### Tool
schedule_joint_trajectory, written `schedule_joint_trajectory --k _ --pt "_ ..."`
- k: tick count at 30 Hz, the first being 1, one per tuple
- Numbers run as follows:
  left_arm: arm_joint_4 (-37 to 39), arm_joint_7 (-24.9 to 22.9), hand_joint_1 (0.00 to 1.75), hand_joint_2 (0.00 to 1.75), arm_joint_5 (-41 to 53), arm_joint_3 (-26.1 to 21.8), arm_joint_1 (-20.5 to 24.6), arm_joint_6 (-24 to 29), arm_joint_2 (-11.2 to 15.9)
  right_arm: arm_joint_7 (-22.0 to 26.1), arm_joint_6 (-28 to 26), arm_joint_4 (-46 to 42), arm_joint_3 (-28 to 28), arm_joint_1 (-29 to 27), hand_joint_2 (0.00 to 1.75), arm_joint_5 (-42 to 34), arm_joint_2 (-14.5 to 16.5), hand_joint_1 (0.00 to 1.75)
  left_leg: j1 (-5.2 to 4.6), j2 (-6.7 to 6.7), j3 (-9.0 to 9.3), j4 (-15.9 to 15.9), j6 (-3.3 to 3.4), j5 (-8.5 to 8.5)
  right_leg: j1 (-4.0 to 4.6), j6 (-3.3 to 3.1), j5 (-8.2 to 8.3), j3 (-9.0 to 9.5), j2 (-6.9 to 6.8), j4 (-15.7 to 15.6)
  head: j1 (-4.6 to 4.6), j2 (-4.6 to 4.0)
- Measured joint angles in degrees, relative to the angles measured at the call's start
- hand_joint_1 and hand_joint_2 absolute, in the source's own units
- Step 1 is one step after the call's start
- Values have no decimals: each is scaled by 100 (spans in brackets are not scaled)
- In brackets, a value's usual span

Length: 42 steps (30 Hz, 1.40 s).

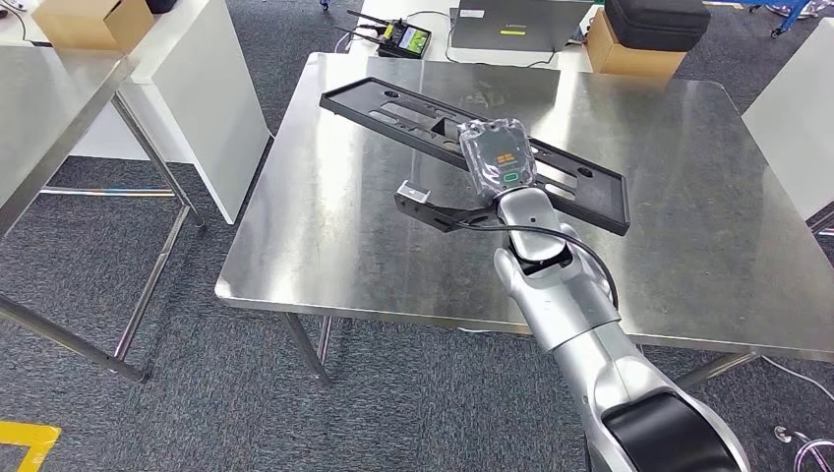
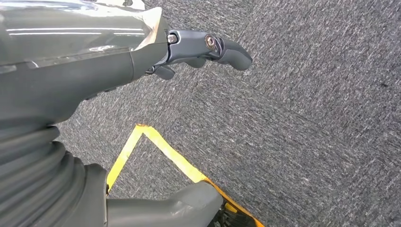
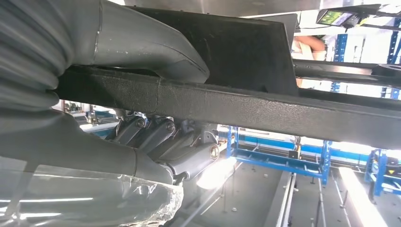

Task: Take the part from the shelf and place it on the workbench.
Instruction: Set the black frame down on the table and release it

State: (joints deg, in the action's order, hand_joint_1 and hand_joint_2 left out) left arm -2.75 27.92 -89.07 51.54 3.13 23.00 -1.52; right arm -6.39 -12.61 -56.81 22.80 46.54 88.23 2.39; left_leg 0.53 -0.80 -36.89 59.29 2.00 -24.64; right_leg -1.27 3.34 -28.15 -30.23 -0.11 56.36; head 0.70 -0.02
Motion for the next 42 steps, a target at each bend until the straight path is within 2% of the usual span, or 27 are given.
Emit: schedule_joint_trajectory --k 10,20,32,42 --pt "0 -34 0 175 2 9 2 -111 10 -628 373 155 90 81 175 160 -2 175 0 3 0 0 0 0 0 0 0 -4 1 0 1 0" --pt "0 22 0 175 1 255 38 -167 44 -420 222 867 -135 489 175 156 65 175 1 7 -1 0 0 0 1 0 0 -5 1 1 -1 0" --pt "-1 -23 0 175 0 274 68 -157 45 -336 190 1119 -151 489 175 139 192 175 1 6 -4 0 0 0 0 0 0 -8 1 1 -1 0" --pt "-11 -66 0 175 0 269 70 -65 45 -105 -387 1463 -649 136 175 -423 233 175 1 5 -5 0 0 0 0 0 0 -10 1 0 0 0"
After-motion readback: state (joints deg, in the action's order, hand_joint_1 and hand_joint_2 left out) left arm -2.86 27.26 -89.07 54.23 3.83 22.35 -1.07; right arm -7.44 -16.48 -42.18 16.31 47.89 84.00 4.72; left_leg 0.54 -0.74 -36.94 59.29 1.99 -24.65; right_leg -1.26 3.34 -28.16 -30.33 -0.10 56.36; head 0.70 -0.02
